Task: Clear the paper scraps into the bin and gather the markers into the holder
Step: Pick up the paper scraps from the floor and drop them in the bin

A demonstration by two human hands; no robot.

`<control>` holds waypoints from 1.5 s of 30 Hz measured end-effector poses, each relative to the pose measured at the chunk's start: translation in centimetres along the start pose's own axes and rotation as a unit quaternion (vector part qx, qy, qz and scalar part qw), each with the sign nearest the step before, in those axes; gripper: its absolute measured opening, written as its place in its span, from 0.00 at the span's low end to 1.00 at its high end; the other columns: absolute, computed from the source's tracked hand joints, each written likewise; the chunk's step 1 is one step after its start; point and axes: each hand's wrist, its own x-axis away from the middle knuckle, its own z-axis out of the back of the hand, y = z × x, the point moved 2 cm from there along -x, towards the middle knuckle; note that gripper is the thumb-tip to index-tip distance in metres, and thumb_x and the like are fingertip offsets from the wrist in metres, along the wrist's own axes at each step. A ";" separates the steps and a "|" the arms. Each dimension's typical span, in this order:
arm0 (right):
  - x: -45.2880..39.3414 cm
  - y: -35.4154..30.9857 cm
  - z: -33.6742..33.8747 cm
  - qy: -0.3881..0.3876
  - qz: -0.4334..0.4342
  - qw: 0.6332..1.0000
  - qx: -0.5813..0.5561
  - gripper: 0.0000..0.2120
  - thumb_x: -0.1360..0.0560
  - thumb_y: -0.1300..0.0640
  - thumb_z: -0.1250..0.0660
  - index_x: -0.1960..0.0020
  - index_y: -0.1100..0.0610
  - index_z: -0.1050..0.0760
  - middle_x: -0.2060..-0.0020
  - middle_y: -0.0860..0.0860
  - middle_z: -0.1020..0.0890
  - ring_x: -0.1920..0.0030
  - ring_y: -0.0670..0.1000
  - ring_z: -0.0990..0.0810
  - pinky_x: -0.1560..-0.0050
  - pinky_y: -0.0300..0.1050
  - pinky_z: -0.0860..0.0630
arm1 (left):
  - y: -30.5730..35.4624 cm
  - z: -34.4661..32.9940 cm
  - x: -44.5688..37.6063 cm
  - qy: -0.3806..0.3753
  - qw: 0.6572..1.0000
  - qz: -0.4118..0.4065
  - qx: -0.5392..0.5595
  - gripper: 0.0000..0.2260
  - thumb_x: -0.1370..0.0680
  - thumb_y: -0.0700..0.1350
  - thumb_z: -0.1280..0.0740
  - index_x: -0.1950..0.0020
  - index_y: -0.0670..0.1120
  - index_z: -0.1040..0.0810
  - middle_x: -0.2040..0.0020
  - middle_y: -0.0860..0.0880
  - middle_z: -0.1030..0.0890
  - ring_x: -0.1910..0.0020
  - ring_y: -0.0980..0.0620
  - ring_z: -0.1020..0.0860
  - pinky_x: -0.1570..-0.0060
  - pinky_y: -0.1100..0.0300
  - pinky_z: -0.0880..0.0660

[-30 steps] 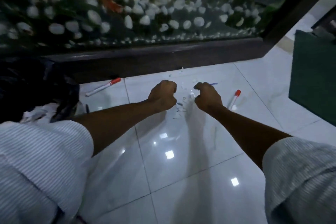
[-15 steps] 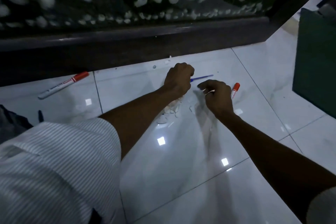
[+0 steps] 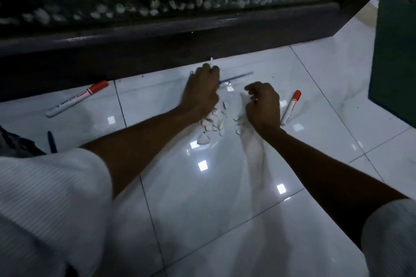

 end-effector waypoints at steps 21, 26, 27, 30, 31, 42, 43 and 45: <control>-3.4 -7.9 -5.4 -0.133 0.095 0.985 0.062 0.30 0.28 0.69 0.30 0.27 0.57 0.28 0.27 0.54 0.27 0.27 0.56 0.29 0.28 0.51 0.29 | -10.7 4.6 7.3 0.113 0.972 0.032 -0.202 0.08 0.21 0.42 0.37 0.42 0.44 0.26 0.47 0.43 0.22 0.49 0.44 0.24 0.48 0.49 0.28; -5.0 -9.1 -7.0 -0.221 0.109 0.962 0.121 0.36 0.27 0.67 0.32 0.21 0.60 0.38 0.24 0.58 0.33 0.26 0.61 0.32 0.28 0.54 0.29 | -10.5 4.4 7.0 0.122 0.970 -0.022 -0.211 0.06 0.20 0.40 0.40 0.45 0.45 0.25 0.51 0.44 0.23 0.52 0.45 0.25 0.51 0.51 0.31; -5.0 -9.2 -7.1 -0.225 0.113 0.960 0.126 0.36 0.27 0.67 0.32 0.21 0.60 0.38 0.24 0.58 0.33 0.26 0.61 0.31 0.28 0.54 0.29 | -10.6 4.4 7.1 0.125 0.969 -0.020 -0.212 0.06 0.20 0.40 0.40 0.45 0.45 0.25 0.51 0.44 0.23 0.52 0.45 0.25 0.51 0.51 0.31; -4.7 -9.6 -7.4 -0.235 0.135 0.956 0.115 0.36 0.27 0.68 0.29 0.22 0.56 0.36 0.24 0.56 0.32 0.25 0.59 0.32 0.27 0.51 0.31 | -10.6 4.3 7.1 0.126 0.970 -0.023 -0.207 0.06 0.19 0.41 0.39 0.44 0.45 0.25 0.50 0.44 0.23 0.51 0.46 0.24 0.50 0.51 0.29; -4.4 -9.8 -7.5 -0.239 0.151 0.952 0.114 0.36 0.28 0.68 0.28 0.22 0.55 0.34 0.25 0.55 0.31 0.26 0.59 0.32 0.28 0.50 0.30 | -10.6 4.2 7.1 0.125 0.969 -0.030 -0.212 0.07 0.18 0.42 0.39 0.43 0.44 0.24 0.50 0.44 0.22 0.50 0.46 0.23 0.50 0.52 0.28; 0.2 -8.4 -4.6 -0.244 0.221 0.934 0.139 0.26 0.30 0.71 0.33 0.32 0.60 0.22 0.35 0.58 0.21 0.35 0.58 0.24 0.36 0.47 0.26 | -6.9 3.8 6.6 -0.099 0.993 0.028 -0.062 0.29 0.17 0.38 0.34 0.18 0.39 0.41 0.19 0.38 0.39 0.21 0.41 0.36 0.24 0.54 0.37; 0.5 -8.2 -4.3 -0.240 0.220 0.937 0.127 0.24 0.30 0.72 0.34 0.35 0.61 0.20 0.37 0.58 0.19 0.37 0.58 0.23 0.38 0.46 0.26 | -6.5 4.0 6.3 -0.098 0.993 0.037 -0.047 0.30 0.17 0.38 0.33 0.18 0.39 0.41 0.19 0.39 0.39 0.21 0.42 0.36 0.24 0.55 0.36; 1.0 -8.1 -3.4 -0.218 0.191 0.952 0.096 0.22 0.28 0.71 0.34 0.36 0.60 0.20 0.37 0.57 0.19 0.37 0.57 0.22 0.38 0.46 0.26 | -6.1 4.4 5.5 -0.098 0.993 0.053 -0.034 0.29 0.19 0.40 0.31 0.20 0.39 0.37 0.22 0.39 0.36 0.25 0.42 0.32 0.27 0.55 0.32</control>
